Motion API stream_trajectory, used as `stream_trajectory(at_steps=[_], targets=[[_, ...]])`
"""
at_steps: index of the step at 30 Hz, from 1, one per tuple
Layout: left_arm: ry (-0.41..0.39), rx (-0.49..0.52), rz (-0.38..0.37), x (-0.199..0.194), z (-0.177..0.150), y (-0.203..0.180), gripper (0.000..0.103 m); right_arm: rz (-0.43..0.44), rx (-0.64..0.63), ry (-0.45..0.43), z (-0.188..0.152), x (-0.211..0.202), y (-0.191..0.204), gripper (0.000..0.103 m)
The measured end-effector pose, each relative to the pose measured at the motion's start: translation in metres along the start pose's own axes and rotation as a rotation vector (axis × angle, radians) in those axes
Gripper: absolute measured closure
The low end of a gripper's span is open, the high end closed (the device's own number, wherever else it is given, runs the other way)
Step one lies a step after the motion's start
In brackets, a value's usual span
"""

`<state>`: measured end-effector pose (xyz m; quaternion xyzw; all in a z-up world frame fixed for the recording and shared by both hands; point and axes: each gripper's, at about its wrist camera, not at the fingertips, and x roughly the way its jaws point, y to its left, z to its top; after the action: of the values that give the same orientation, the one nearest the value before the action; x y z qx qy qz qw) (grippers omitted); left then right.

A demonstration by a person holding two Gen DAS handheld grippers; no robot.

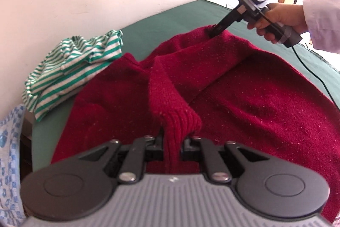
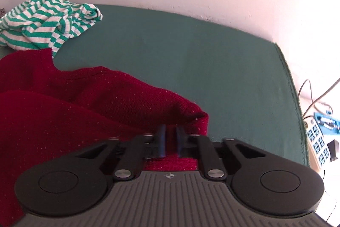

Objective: Fold clothes

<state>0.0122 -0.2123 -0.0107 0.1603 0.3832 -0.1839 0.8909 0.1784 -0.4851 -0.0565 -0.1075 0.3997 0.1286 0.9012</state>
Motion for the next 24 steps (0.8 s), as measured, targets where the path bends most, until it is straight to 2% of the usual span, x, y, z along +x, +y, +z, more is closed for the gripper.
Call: stream_trajectory(at_steps=[3,5,7,10,13,14,15,16,17,18,19,21,22,24], targets=[[-0.034,-0.011,0.025,-0.006,0.001,0.003,0.093,0.069,0.14,-0.098,0.005,-0.019,-0.02,0.095],[-0.075,-0.034,0.067,-0.011,0.006,0.014,0.094,0.142,0.231,-0.165,0.01,-0.027,-0.034,0.095],[-0.092,-0.056,0.118,-0.012,0.015,0.031,0.094,0.171,0.275,-0.203,0.019,-0.021,-0.036,0.095],[-0.106,-0.104,0.175,-0.009,0.026,0.061,0.094,0.159,0.297,-0.157,0.015,0.006,-0.035,0.093],[-0.062,-0.117,0.201,0.005,0.028,0.086,0.093,0.127,0.27,-0.08,0.005,0.029,-0.031,0.093],[-0.041,-0.117,0.199,0.011,0.028,0.093,0.093,0.117,0.272,-0.102,0.002,0.02,-0.036,0.091],[-0.025,-0.115,0.199,0.015,0.026,0.098,0.093,0.106,0.277,-0.127,0.003,0.006,-0.037,0.087],[-0.015,-0.106,0.204,0.017,0.024,0.101,0.093,0.095,0.281,-0.152,0.003,-0.008,-0.038,0.07],[-0.016,-0.1,0.207,0.018,0.024,0.103,0.093,0.084,0.284,-0.178,0.003,-0.021,-0.039,0.059],[-0.018,-0.094,0.209,0.018,0.024,0.105,0.093,0.085,0.286,-0.203,0.003,-0.035,-0.04,0.059],[-0.021,-0.098,0.203,0.018,0.024,0.108,0.093,0.162,0.273,-0.219,0.003,-0.045,-0.038,0.059],[-0.043,-0.112,0.174,0.014,0.027,0.11,0.093,0.32,0.264,-0.151,0.003,-0.048,-0.027,0.061],[-0.059,-0.12,0.175,0.011,0.031,0.11,0.093,0.363,0.271,-0.09,0.002,-0.041,-0.022,0.061],[-0.078,-0.145,0.177,0.009,0.038,0.114,0.093,0.372,0.291,0.056,-0.001,-0.013,-0.013,0.063]])
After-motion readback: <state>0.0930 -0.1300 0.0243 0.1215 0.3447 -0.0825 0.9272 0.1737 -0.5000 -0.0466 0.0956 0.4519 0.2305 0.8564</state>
